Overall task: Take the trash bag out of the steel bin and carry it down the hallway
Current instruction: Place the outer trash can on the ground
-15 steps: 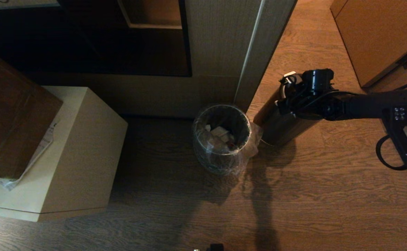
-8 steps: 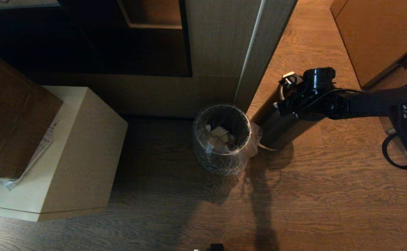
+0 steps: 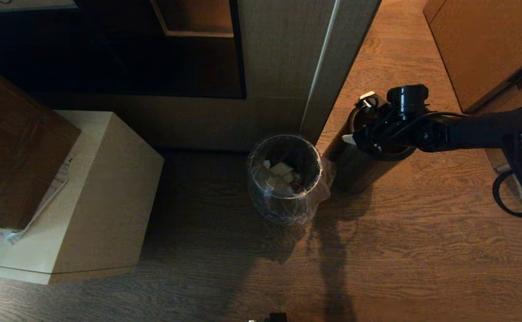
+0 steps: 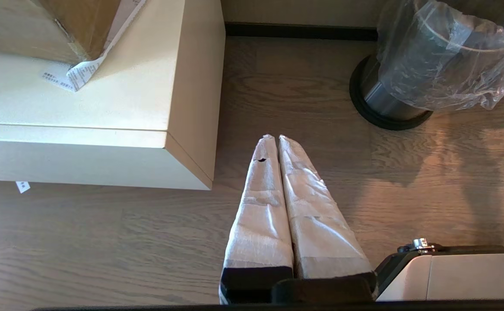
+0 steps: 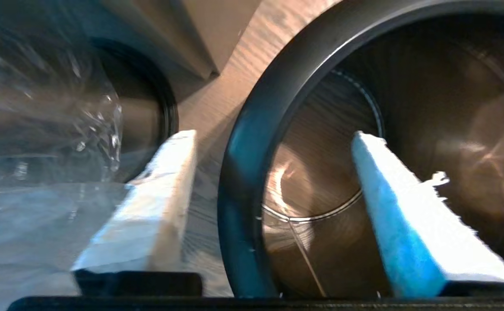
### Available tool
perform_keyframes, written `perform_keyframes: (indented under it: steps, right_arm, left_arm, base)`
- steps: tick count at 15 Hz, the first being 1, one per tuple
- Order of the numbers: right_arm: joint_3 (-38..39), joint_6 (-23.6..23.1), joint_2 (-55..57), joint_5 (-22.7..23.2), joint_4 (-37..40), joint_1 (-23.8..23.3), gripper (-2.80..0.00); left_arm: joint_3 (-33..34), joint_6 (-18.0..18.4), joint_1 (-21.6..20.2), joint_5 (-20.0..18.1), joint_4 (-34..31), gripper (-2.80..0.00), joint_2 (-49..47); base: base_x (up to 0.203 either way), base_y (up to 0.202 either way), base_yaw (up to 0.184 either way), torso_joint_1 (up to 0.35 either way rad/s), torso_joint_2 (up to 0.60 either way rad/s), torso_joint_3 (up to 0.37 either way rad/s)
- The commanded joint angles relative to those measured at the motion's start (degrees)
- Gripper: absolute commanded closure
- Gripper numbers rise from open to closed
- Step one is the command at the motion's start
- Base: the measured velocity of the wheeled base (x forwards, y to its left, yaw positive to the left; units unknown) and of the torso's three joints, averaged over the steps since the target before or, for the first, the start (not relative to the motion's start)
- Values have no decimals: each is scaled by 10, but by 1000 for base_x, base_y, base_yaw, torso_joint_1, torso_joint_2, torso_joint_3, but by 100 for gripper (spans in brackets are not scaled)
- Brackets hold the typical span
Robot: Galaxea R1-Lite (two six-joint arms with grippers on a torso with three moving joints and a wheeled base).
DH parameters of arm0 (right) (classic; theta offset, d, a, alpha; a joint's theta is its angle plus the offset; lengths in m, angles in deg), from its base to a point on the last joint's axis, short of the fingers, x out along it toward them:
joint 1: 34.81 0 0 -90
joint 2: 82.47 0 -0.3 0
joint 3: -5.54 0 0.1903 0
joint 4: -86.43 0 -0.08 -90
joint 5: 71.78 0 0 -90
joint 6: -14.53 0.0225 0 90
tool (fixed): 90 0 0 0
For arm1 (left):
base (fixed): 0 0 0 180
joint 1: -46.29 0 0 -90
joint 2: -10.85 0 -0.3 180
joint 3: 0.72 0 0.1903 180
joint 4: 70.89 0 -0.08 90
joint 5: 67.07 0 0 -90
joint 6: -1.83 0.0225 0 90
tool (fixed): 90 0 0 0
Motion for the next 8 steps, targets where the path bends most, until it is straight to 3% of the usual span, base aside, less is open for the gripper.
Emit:
perform_keyframes:
  steps: [1, 6, 7, 8]
  right_arm:
    - [15, 4, -25, 1, 1, 0, -280]
    - [44, 51, -81, 30, 67, 7, -280]
    - [51, 52, -88, 33, 71, 8, 0]
    - [59, 51, -95, 46, 73, 11, 0]
  left_arm:
    - [7, 0, 0, 0, 0, 0, 0]
    - [6, 0, 0, 0, 0, 0, 0]
    - [6, 0, 0, 0, 0, 0, 0]
    - [6, 0, 0, 0, 0, 0, 0]
  base:
    - [0, 0, 0, 0, 0, 0]
    - [0, 0, 0, 0, 0, 0]
    - [0, 0, 0, 0, 0, 0]
    - [0, 0, 0, 0, 0, 0]
